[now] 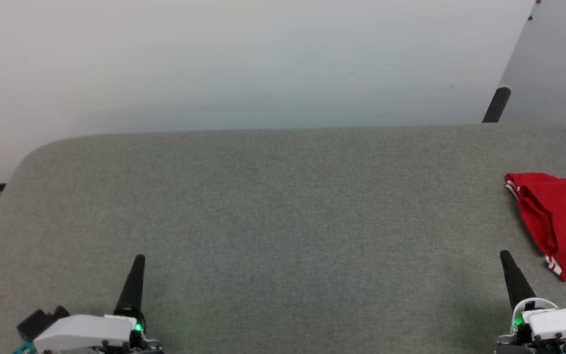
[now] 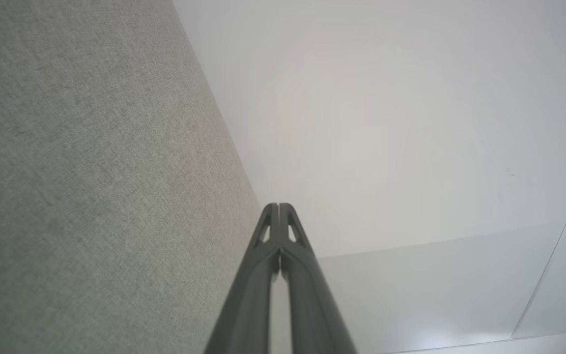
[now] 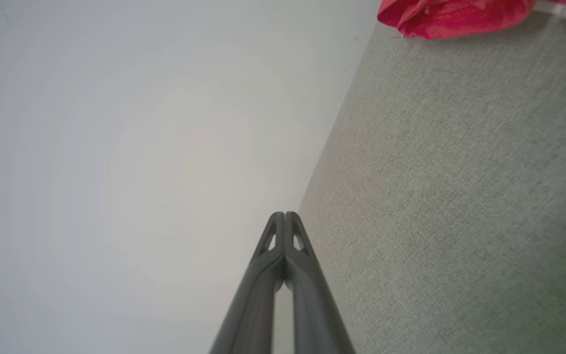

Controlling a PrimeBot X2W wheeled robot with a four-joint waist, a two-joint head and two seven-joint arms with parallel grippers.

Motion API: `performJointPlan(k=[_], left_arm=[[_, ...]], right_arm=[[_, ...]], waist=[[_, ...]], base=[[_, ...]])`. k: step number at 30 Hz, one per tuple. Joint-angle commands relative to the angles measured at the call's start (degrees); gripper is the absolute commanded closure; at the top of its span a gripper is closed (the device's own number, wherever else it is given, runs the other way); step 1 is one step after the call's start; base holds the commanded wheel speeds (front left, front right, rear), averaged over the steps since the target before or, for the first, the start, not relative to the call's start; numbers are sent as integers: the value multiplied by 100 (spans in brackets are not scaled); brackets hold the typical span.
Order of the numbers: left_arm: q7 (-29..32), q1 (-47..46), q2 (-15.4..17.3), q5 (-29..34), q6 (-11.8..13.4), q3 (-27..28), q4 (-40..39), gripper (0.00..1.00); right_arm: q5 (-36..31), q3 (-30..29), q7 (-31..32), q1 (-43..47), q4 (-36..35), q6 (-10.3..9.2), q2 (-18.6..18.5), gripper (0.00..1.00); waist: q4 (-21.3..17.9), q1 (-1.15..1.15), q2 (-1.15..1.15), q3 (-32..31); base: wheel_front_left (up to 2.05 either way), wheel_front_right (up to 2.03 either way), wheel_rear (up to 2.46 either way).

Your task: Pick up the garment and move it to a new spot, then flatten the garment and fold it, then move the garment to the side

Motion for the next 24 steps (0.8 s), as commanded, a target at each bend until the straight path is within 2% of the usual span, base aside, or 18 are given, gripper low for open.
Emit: performJointPlan(k=[1, 24], left_arm=[[42, -80, 0, -118, -13, 25, -17, 100], [298, -189, -133, -1007, -17, 56, 23, 100]], right_arm=[[121, -30, 38, -95, -57, -2, 19, 100], [1038, -137, 255, -163, -106, -3, 167, 100]], waist=[[1, 0, 0, 2], [18, 0, 0, 34]], base=[[0, 0, 0], [0, 0, 0]])
